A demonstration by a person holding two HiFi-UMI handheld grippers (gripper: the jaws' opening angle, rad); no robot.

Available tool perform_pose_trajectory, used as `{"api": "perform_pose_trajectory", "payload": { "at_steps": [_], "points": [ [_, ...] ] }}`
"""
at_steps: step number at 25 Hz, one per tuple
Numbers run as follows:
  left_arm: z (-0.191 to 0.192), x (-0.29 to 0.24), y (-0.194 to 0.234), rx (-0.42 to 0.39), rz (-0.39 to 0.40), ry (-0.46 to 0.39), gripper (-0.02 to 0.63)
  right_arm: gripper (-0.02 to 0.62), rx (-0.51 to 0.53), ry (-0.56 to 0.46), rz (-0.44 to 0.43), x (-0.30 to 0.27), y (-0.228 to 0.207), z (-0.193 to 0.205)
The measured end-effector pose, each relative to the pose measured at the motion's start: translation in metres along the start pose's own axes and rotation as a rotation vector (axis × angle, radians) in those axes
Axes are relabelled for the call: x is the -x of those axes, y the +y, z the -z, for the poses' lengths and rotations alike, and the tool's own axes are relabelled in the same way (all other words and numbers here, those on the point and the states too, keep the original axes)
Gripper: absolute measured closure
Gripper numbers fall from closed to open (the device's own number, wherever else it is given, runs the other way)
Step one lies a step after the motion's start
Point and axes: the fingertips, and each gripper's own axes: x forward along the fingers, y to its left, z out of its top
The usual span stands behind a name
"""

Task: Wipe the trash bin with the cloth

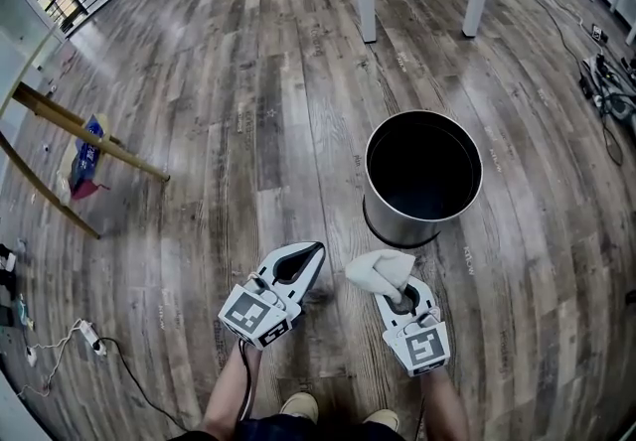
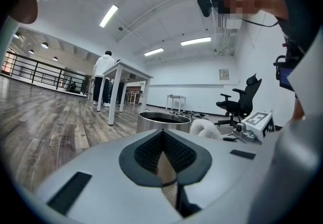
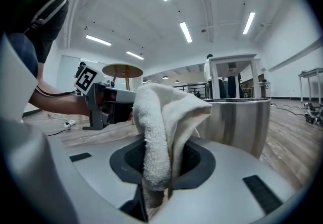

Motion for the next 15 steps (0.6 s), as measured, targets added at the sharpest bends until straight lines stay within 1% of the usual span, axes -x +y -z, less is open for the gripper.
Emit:
{"api": "perform_pose_trajectory", "payload": {
  "at_steps": [2,4,6,11,15],
  "points": [
    [0.003,0.001,-0.001,0.003,0.001,0.000,0.606,0.511,-0.005,0.012,-0.013,-0.017,0.002,0.004],
    [0.004,0.001,-0.002,0.005,0.003,-0.003,0.606,0.511,-0.033,0.017,-0.010,-0.032,-0.002,0.006],
    [0.004,0.002,-0.002,0.008,0.003,-0.005,0.606,0.511,-0.065,0.031,0.005,-0.043,-0.007,0.009],
    [0.005,0.005,-0.001,0.007,0.006,-0.006,0.606,0.511,-0.071,0.090,0.036,-0.067,-0.023,0.027],
    [0.008,0.005,-0.002,0.017,0.008,-0.005,0.606,0.512,-0.097,0.124,0.076,-0.077,-0.039,0.043]
  ]
}}
